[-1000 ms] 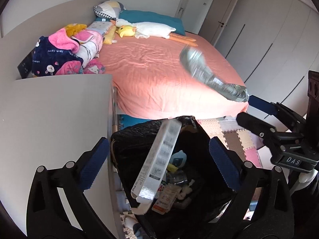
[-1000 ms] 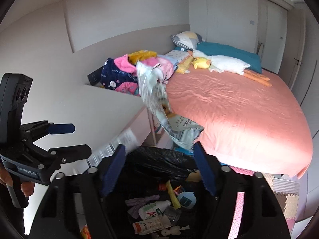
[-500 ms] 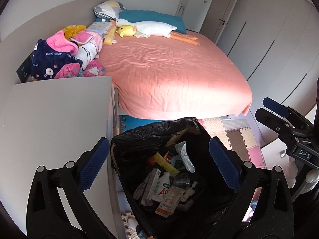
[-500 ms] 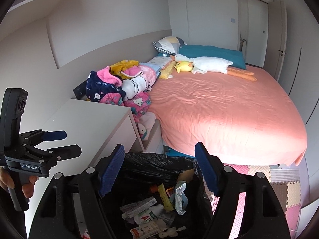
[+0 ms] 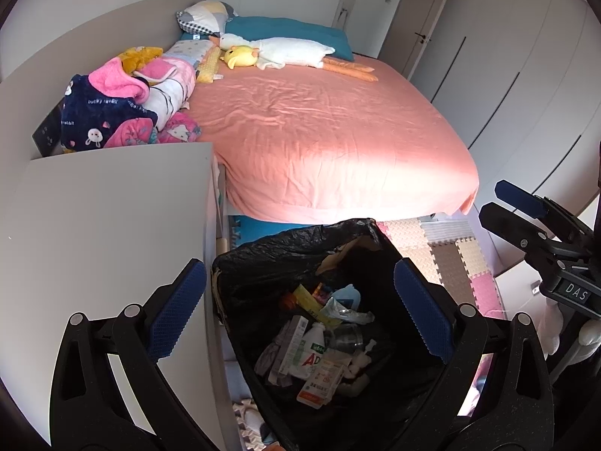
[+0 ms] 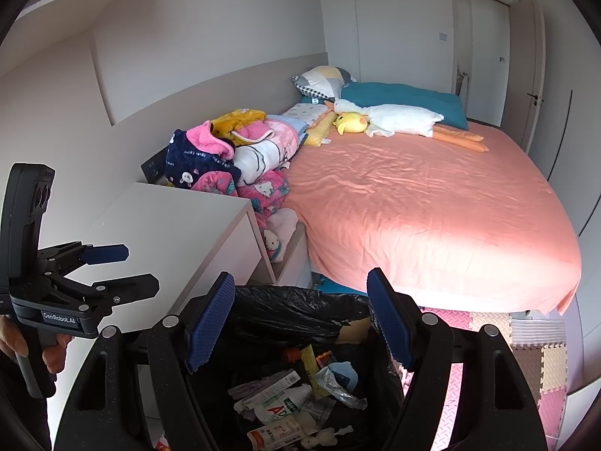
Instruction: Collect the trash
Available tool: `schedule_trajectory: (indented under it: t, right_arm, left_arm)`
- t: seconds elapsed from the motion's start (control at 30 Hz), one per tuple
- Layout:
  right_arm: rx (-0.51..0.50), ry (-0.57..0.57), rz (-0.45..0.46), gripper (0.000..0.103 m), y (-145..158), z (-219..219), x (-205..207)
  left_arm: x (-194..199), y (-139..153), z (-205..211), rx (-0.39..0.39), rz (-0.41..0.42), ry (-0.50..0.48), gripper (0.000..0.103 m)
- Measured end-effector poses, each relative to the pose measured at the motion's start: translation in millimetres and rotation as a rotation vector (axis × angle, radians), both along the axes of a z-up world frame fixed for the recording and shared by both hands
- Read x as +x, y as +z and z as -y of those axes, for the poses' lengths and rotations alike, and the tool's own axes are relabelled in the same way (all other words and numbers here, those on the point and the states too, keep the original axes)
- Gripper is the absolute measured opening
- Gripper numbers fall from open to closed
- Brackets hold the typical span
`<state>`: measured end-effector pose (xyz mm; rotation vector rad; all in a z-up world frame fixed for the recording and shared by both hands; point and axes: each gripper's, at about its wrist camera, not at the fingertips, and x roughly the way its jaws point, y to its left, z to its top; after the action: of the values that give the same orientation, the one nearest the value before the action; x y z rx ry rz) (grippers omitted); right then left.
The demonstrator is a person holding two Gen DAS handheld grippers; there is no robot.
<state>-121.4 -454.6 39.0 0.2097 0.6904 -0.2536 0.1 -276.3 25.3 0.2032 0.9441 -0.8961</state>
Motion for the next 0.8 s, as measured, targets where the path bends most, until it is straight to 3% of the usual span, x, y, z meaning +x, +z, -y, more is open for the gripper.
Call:
schedule_trajectory:
  t: [0.43, 0.8]
  right_arm:
    - [0.000, 0.002, -0.004, 0.074, -1.8, -3.7, 1.8]
    - [-0.002, 0.003, -0.005, 0.073, -2.6, -5.8, 2.2]
  left_arm:
    - [0.6, -1.4, -0.8, 0.007, -0.002, 0.012, 0.097]
    - [-7.9, -1.3, 1.1, 0.030, 0.042, -0.010, 0.097]
